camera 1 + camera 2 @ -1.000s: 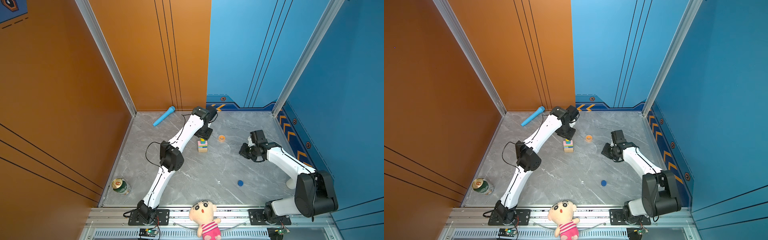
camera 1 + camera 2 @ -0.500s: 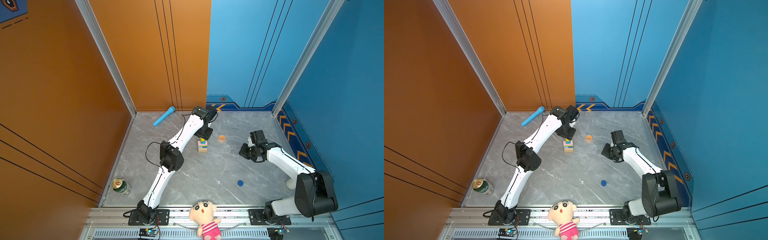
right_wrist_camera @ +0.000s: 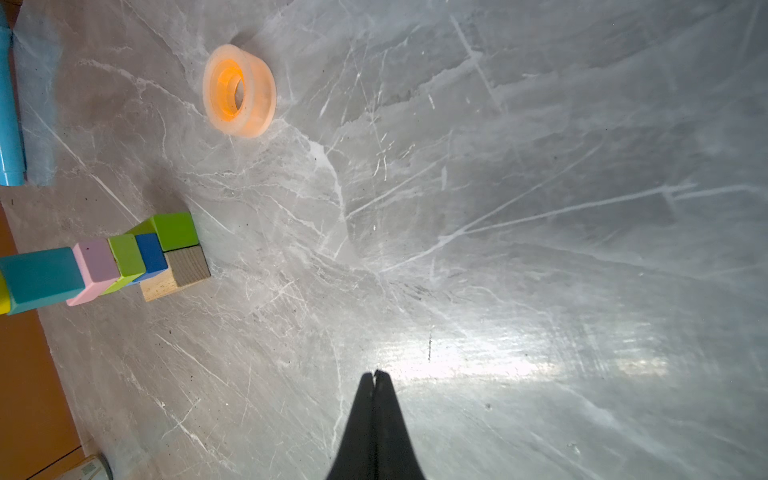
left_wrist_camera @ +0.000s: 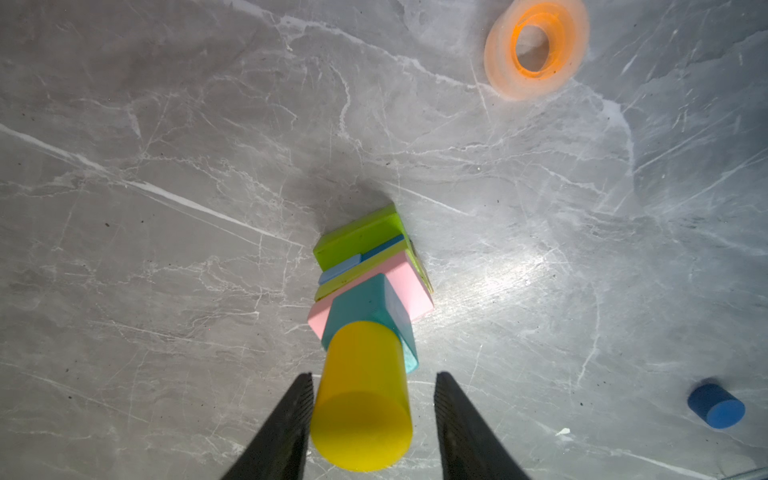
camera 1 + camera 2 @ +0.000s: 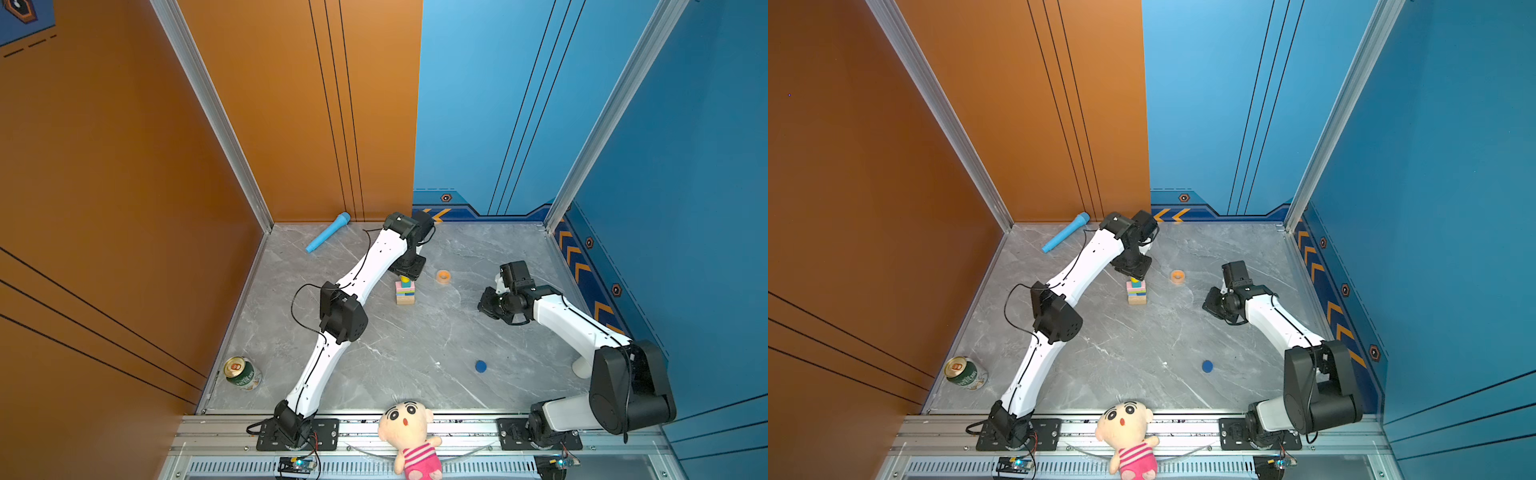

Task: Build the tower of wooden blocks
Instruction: 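Open the left gripper to release the yellow cylinder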

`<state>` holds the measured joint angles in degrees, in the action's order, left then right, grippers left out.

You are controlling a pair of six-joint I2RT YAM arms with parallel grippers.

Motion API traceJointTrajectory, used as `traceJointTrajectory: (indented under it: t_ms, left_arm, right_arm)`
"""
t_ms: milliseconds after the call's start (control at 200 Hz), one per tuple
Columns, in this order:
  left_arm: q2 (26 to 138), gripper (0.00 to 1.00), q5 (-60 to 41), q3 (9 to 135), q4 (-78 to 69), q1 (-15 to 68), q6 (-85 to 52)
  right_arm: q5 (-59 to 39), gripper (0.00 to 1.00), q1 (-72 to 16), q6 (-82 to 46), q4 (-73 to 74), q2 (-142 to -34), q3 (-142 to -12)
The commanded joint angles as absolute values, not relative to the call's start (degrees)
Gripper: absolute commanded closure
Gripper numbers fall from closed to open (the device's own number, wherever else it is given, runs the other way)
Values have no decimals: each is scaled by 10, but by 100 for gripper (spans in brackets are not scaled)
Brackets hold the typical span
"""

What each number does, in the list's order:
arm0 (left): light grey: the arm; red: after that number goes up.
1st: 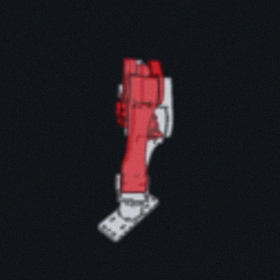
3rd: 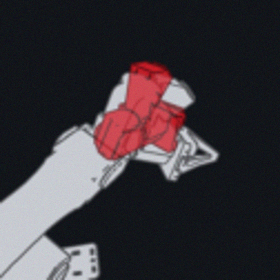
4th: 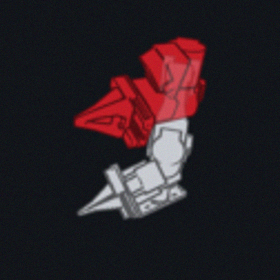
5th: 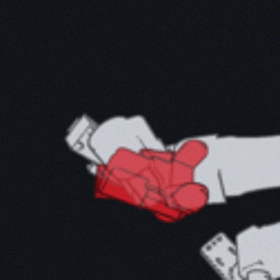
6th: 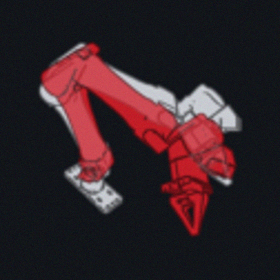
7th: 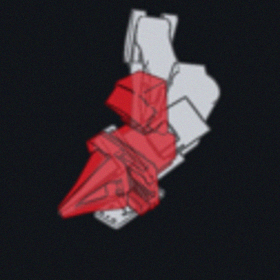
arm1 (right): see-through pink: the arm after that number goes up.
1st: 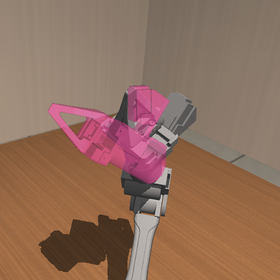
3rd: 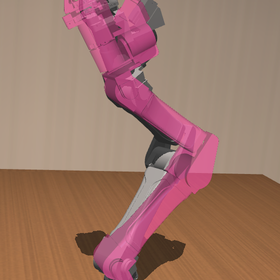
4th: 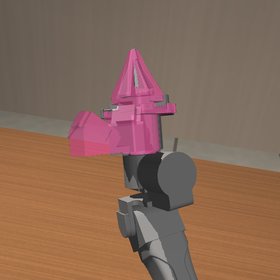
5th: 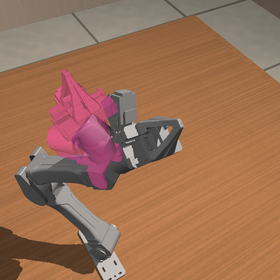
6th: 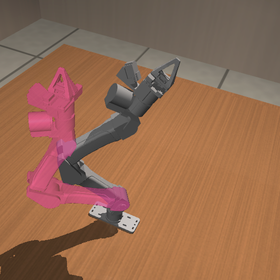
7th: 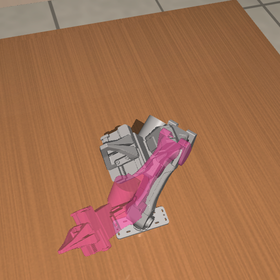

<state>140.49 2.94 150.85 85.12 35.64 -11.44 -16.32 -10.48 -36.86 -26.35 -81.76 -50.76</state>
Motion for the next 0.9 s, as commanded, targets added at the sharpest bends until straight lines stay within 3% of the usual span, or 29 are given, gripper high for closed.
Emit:
traceJointTrajectory:
  t_ms: [0, 741, 846, 896]
  left_arm:
    - [1408, 50, 20, 1525, 860, 356, -121]
    - [1410, 49, 21, 1524, 860, 354, -126]
    - [1405, 42, 24, 1526, 861, 353, -127]
    - [1403, 34, 25, 1528, 860, 353, -127]
  right_arm:
    - [-166, 96, -103, -367, -258, -821, -501]
    - [-167, 96, -103, -367, -255, -823, -497]
    - [-167, 96, -103, -367, -256, -821, -497]
    - [-167, 96, -103, -367, -256, -820, -497]
